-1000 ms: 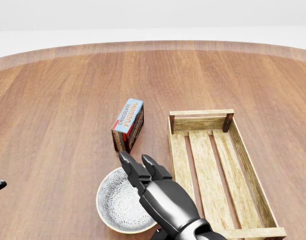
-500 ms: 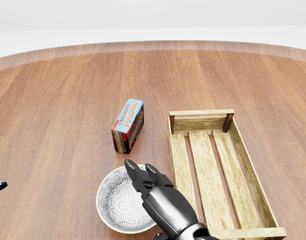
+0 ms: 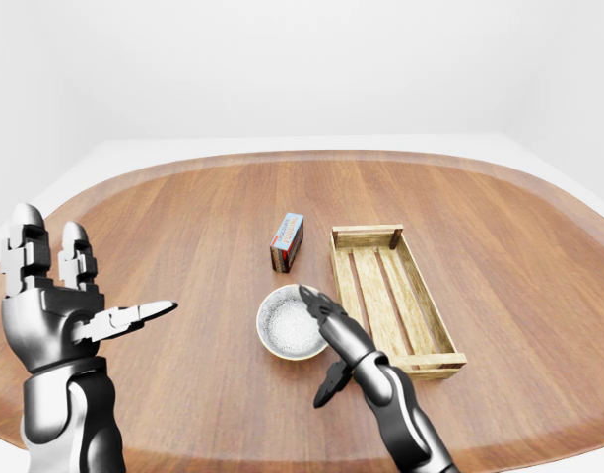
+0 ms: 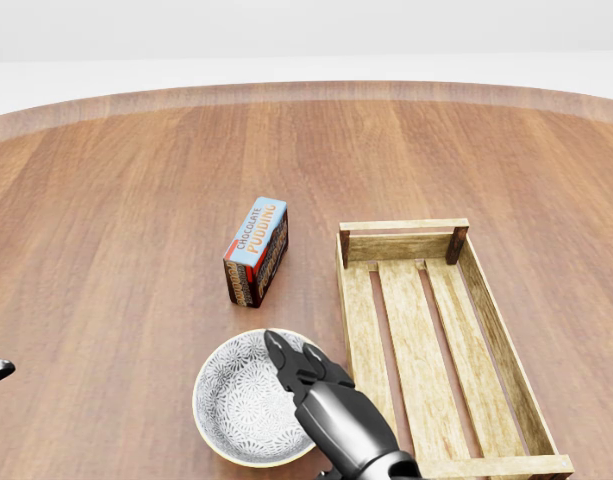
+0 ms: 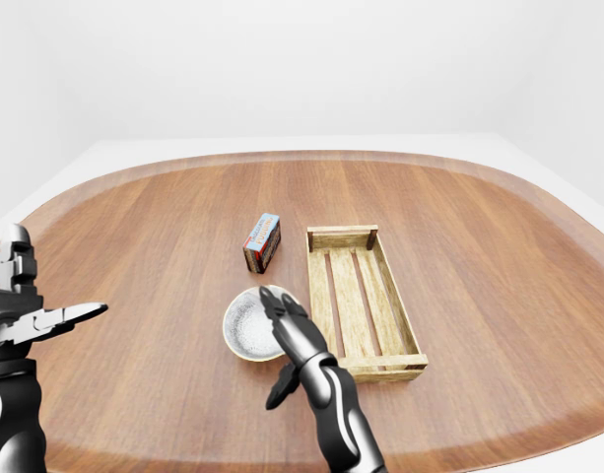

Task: Pick up the bowl on the left and put it in the tray.

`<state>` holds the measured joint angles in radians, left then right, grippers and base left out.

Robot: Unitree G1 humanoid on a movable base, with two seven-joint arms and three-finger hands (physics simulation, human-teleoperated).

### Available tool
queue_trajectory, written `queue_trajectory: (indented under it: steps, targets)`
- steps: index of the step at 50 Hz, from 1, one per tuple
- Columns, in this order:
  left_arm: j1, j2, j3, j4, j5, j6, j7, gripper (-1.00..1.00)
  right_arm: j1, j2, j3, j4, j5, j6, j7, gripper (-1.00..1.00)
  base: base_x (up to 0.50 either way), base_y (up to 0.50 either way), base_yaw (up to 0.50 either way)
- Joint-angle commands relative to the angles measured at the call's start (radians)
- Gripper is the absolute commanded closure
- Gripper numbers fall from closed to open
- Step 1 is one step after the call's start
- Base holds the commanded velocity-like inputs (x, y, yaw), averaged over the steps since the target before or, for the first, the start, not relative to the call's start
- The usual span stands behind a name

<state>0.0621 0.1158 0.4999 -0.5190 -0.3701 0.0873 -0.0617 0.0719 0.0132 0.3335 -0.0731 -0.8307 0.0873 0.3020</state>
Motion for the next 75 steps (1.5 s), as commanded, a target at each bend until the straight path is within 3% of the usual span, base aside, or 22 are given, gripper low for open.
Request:
queue_trajectory:
  steps: [1,75]
  targets:
    - [-0.003,0.002,0.001,0.002,-0.002,0.000,0.002,-1.00,-0.016,0.008,-0.008,0.081,0.015,0.000,-0.026,-1.00,0.00,0.00,0.00]
    - [-0.007,0.013,0.020,0.009,-0.018,0.000,0.007,-1.00,-0.175,0.070,-0.036,0.388,-0.126,0.000,-0.014,-1.00,0.00,0.00,0.00]
